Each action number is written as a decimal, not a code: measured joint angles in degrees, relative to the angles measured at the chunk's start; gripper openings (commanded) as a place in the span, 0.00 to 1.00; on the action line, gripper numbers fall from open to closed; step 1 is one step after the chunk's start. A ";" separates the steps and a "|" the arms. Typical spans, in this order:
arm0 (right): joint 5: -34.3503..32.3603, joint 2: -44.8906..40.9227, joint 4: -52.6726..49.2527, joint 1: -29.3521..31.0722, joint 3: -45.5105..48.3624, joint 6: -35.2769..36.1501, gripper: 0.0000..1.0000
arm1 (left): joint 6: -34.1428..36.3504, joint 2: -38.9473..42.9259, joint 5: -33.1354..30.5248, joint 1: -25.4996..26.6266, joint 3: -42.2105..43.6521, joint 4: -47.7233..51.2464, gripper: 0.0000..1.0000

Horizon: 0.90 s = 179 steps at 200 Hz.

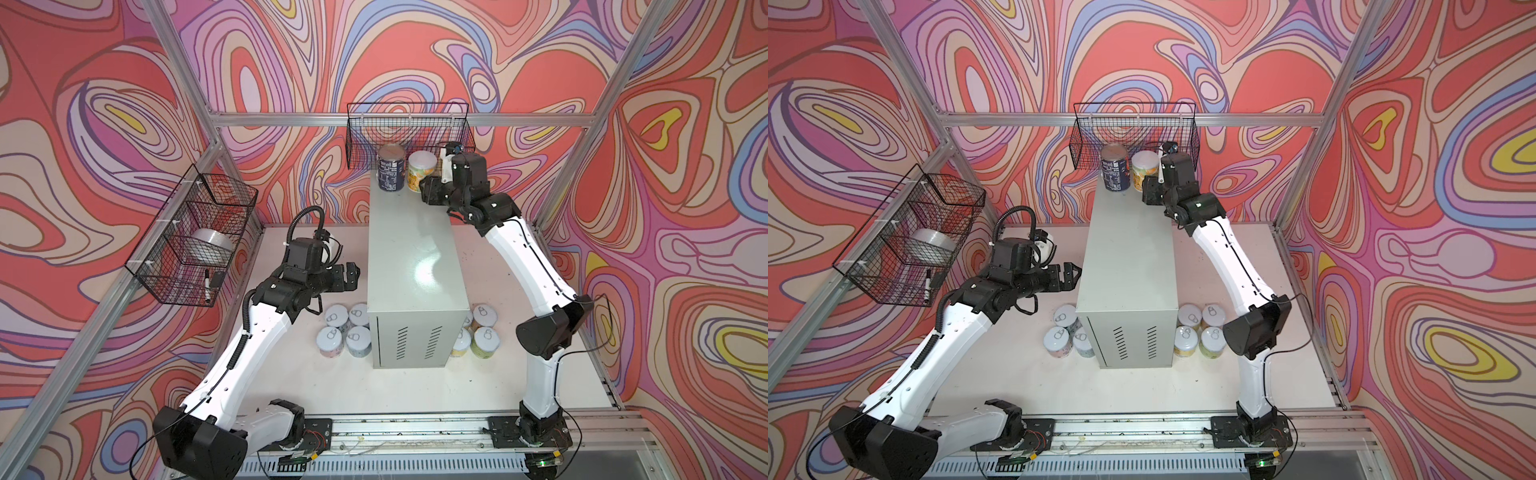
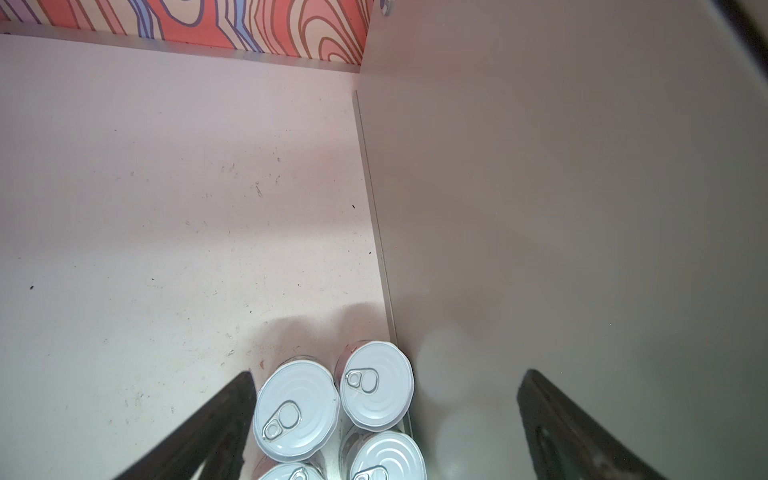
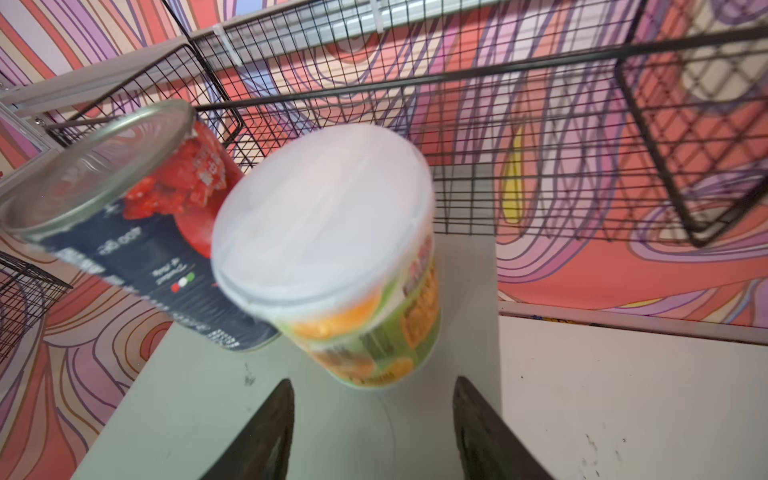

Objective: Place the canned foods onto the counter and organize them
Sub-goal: 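Set the tub beside the blue can and open the right gripper, then withdraw the right gripper down toward the cans beside the cabinet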

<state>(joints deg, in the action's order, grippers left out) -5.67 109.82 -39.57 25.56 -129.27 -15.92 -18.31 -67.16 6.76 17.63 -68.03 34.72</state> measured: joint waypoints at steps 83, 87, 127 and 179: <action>-10.25 -32.48 -5.09 -0.11 19.69 0.92 0.78 | -3.23 5.25 -7.19 7.80 6.73 1.09 0.97; -10.84 -33.22 -5.75 -0.11 20.79 0.74 0.78 | -3.39 5.25 -7.32 7.91 6.95 1.07 0.97; -14.97 -38.51 -13.05 -0.11 36.54 -2.36 0.84 | -5.25 5.25 -8.33 8.22 10.40 1.25 0.97; -14.60 -45.24 -17.38 -0.13 62.29 -11.17 0.84 | -5.99 7.56 -8.26 8.26 11.43 1.18 0.98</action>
<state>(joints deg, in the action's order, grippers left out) -20.27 64.58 -56.95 25.43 -66.98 -27.09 -24.29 -59.59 -1.50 25.89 -56.60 35.90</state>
